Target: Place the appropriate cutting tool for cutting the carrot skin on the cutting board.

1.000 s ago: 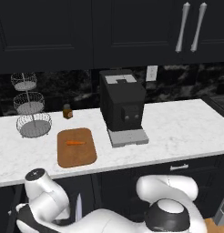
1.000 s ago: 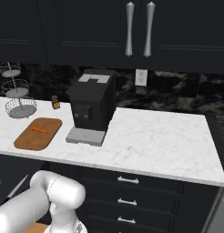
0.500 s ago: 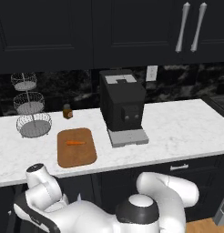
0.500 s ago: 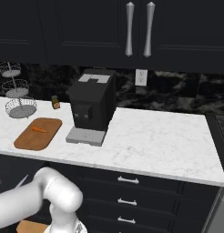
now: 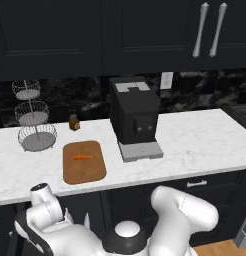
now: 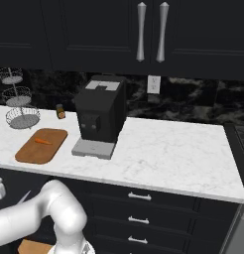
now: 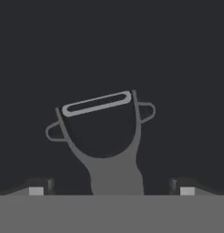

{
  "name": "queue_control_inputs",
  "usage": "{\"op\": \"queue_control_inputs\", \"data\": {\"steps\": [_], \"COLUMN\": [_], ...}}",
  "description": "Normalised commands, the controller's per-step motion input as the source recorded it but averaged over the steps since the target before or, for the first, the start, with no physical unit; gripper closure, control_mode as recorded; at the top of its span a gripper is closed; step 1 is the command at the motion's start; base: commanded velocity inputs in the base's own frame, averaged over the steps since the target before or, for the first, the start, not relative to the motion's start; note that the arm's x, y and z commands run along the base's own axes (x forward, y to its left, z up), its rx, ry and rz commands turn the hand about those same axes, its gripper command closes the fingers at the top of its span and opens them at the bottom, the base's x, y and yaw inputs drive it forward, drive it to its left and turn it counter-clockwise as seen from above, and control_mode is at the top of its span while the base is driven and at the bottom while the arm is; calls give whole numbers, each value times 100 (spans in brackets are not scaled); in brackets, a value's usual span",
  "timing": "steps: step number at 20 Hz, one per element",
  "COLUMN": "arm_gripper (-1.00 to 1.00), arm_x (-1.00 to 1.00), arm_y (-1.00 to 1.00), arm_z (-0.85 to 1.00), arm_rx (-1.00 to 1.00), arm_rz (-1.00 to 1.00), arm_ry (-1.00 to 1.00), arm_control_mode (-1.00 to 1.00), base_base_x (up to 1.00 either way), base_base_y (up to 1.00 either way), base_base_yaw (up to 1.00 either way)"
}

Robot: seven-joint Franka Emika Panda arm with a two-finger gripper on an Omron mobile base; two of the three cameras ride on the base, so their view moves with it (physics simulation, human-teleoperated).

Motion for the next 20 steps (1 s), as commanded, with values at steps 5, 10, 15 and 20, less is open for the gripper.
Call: {"op": "queue_control_inputs", "data": {"steps": [5,10,15,20], "arm_gripper": [-100,-100,100,100], "arm_x": [0,0,-3,-8], "arm_y": [2,-17,0,0], "arm_z": [-50,-38,-63,-35], "arm_rx": [0,1,0,0], "arm_rz": [1,0,0,0], "arm_ry": [0,0,0,0], "arm_control_mode": [-100,-100,-100,-100], "base_base_x": [0,0,0,0], "base_base_y": [0,0,0,0], "base_base_yaw": [0,0,0,0]}}
